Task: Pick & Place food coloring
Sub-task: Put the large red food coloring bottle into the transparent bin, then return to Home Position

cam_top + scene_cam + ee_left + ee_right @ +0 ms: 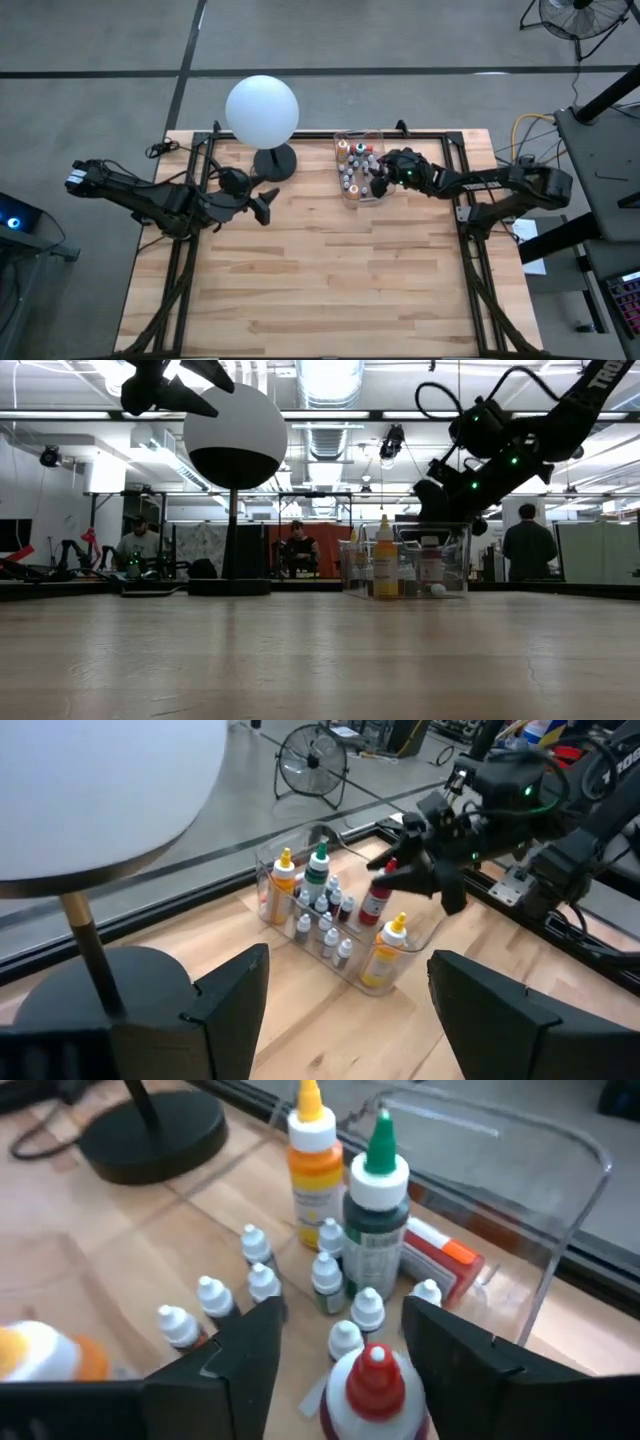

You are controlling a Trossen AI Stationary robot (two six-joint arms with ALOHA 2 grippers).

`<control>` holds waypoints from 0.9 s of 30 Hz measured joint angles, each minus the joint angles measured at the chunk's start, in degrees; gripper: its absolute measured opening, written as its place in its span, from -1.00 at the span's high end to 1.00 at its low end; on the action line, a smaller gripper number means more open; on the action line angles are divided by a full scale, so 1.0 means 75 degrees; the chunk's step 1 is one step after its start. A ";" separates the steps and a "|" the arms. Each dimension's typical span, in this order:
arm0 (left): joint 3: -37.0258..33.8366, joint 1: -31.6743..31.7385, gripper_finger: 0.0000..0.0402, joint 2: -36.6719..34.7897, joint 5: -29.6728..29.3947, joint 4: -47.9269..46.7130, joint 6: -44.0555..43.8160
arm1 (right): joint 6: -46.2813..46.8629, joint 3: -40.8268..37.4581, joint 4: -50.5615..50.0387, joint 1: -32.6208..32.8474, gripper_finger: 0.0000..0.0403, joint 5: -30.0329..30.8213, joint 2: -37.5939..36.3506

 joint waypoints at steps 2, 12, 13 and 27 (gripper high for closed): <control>0.0000 0.0003 -0.22 -0.0015 0.0146 0.0000 -0.0004 | 0.0041 0.0007 -0.0243 0.0003 -0.02 0.0000 -0.0322; 0.0000 0.0000 -0.22 -0.0697 0.0795 -0.0005 0.0860 | -0.0202 0.0726 -0.2200 0.0052 -0.01 0.0055 -0.2579; 0.0000 0.0000 -0.22 -0.0821 0.0942 -0.0003 0.0996 | -0.0198 0.0814 -0.2387 0.0057 -0.01 0.0033 -0.2794; -0.0331 0.0000 -0.22 -0.2238 0.1770 -0.0037 0.1692 | 0.0663 0.1361 -0.4190 0.1030 -0.01 -0.0017 -0.4841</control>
